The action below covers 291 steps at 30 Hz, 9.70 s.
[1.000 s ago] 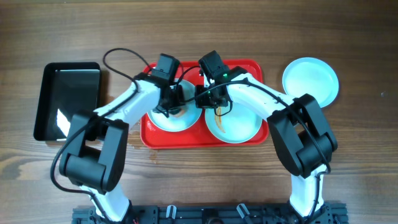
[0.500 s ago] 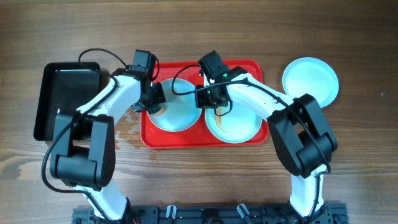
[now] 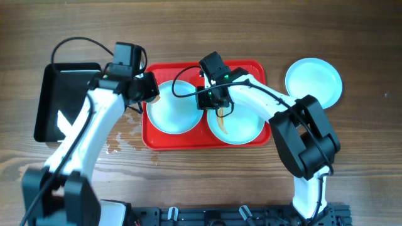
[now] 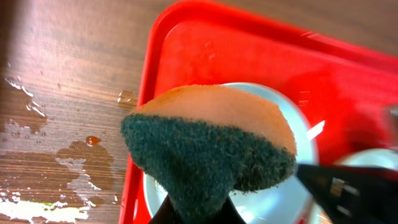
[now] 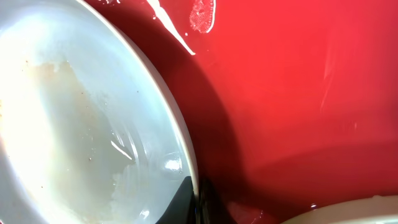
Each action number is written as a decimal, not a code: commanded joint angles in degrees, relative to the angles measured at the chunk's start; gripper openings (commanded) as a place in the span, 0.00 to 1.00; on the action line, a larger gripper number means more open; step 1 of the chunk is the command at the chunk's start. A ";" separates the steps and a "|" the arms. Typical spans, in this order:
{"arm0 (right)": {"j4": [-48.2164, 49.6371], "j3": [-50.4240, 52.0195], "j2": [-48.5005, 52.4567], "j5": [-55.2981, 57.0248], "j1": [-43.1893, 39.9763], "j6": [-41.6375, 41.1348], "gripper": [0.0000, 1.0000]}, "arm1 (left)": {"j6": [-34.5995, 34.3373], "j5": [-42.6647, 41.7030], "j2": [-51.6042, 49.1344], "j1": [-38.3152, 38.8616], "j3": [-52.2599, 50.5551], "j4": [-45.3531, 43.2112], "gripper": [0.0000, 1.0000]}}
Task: Clean dirty plates on tray and stack at the side
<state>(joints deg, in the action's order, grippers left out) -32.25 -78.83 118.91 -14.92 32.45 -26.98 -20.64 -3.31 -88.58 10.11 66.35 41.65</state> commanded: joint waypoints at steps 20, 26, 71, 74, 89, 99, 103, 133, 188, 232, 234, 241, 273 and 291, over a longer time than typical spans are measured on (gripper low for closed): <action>-4.24 -8.35 -20.74 35.36 0.66 36.68 0.04 | 0.92 -4.76 0.83 -0.28 0.63 3.85 0.04; -2.64 -8.04 -20.31 44.63 4.66 42.16 0.04 | 0.87 -4.52 0.83 -0.28 0.63 3.82 0.04; -6.75 -6.21 -11.52 11.08 2.78 5.18 0.04 | 0.50 -14.29 0.81 0.22 0.63 3.26 0.04; -5.53 -4.57 -8.90 11.87 2.84 2.64 0.04 | 0.52 -14.43 0.76 1.42 0.61 2.43 0.04; -4.92 -4.28 -0.79 4.55 2.84 -0.20 0.04 | 0.28 -10.34 -7.04 5.86 -0.02 -0.26 0.04; -4.52 -4.28 -0.72 4.55 2.82 -0.61 0.04 | -3.72 -10.40 -16.15 6.32 -0.02 -2.40 0.04; -4.26 -4.28 -0.72 4.55 2.82 -1.68 0.04 | -4.31 -12.37 -18.38 7.39 -0.02 -5.66 0.04; -4.57 -4.28 -0.72 5.92 2.82 -1.66 0.04 | -7.93 22.99 -20.74 8.72 2.19 14.75 0.04; -5.05 -4.28 -0.72 5.92 2.82 -1.64 0.04 | -5.62 -5.49 -22.75 -0.59 3.63 9.33 0.04; -4.85 -4.28 -0.72 5.92 2.82 -1.66 0.04 | -5.51 -7.76 -22.60 5.38 3.61 -1.07 0.04; -4.94 -4.28 -0.72 5.92 2.82 -1.66 0.04 | -5.51 -7.56 -22.58 5.38 3.61 1.07 0.04; -4.96 -4.28 -0.72 5.92 2.82 -1.66 0.04 | -5.51 0.02 -22.58 5.38 3.61 10.69 0.04; -3.34 -8.72 -5.60 18.16 1.99 5.90 0.04 | -9.64 -0.17 -3.65 5.42 5.51 9.88 0.04; 2.75 -8.70 -15.96 61.70 7.56 34.03 0.04 | -9.66 -0.46 -4.13 5.38 4.90 8.87 0.04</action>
<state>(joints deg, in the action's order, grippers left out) -31.44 -86.43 104.12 33.17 36.77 -1.19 -29.52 -3.14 -92.77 15.90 70.98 50.72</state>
